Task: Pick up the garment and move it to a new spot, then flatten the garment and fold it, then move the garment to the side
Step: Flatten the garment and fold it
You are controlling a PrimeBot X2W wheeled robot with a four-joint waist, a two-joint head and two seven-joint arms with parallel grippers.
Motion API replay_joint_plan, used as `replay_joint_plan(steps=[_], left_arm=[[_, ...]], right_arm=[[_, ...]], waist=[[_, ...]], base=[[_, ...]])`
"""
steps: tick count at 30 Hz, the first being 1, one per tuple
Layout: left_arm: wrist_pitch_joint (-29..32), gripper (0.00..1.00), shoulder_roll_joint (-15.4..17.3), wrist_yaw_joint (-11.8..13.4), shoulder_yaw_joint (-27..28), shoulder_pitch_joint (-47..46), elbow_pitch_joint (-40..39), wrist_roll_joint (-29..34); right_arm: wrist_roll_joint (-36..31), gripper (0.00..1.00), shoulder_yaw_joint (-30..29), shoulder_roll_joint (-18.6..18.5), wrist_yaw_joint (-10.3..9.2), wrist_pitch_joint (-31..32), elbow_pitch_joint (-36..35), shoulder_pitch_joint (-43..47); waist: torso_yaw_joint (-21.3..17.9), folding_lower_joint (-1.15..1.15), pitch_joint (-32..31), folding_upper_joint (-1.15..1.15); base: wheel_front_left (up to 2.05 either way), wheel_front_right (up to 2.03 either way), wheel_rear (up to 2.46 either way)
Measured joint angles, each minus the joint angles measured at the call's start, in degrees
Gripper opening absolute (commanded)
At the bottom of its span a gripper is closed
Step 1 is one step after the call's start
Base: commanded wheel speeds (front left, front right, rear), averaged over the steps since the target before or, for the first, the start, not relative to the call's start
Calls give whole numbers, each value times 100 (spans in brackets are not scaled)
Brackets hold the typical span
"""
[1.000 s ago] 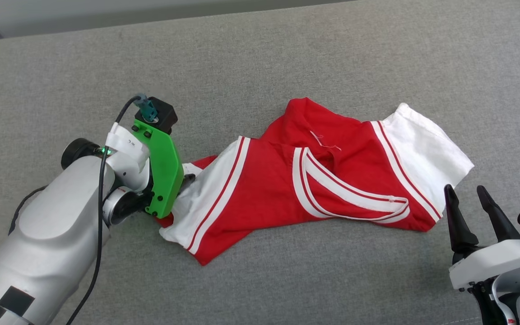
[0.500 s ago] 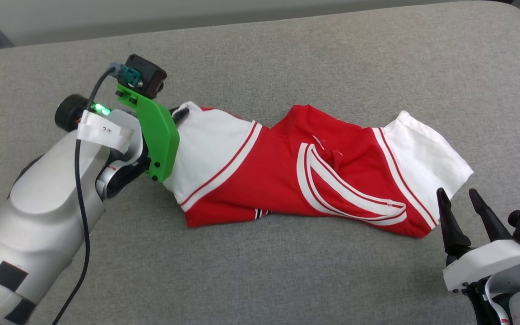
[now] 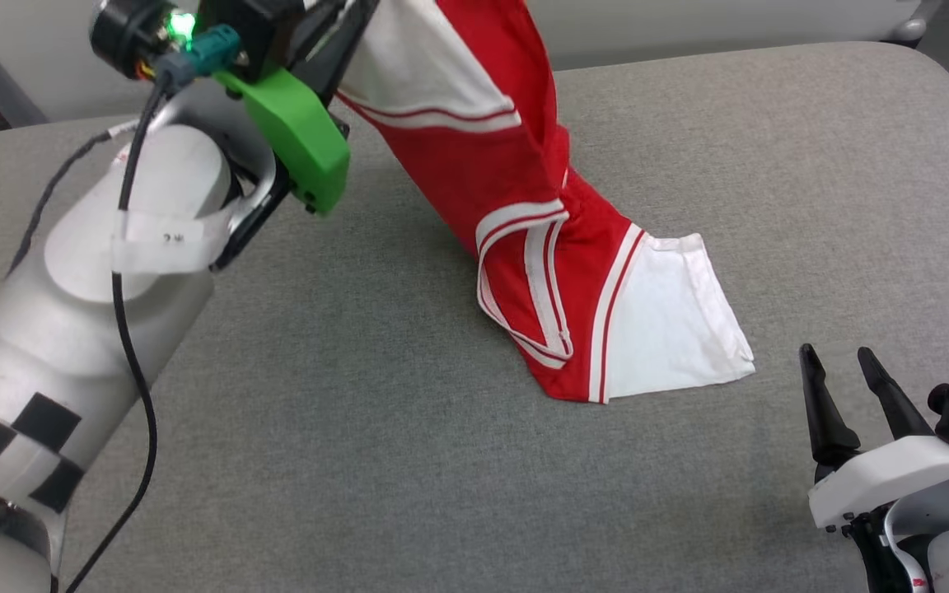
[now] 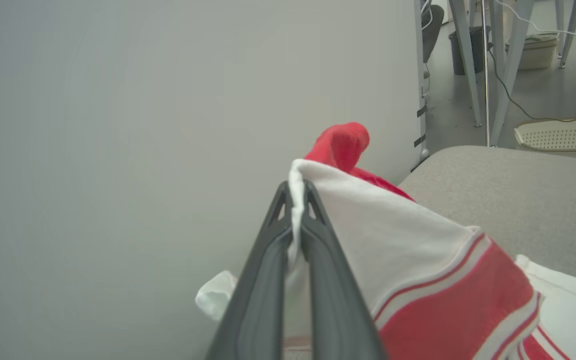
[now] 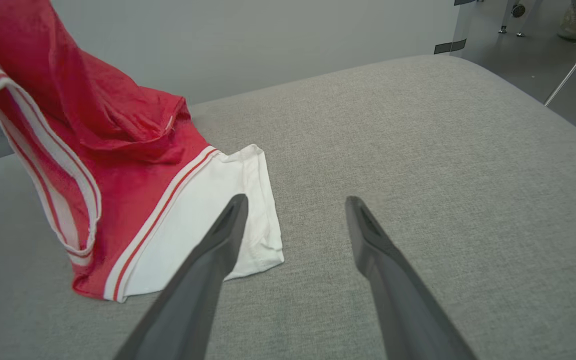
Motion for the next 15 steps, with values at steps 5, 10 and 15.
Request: replay_joint_plan(steps=[5,10,15], left_arm=[[-130,0,392,0,-441,911,-220,-341],[-213,0,740,0,-595,1875,-480,-483],[-220,0,917,0,-886,2508,-563,-293]], right_arm=[[-10,100,-48,45,0,1,-16,48],[-43,100,-109,46,0,10,-21,116],[-64,100,-148,42,0,54,8,125]], waist=[[168,0,-25,0],[373,0,-17,0],[577,0,-19,0]], base=[[0,0,0],[0,0,0],[0,0,0]])
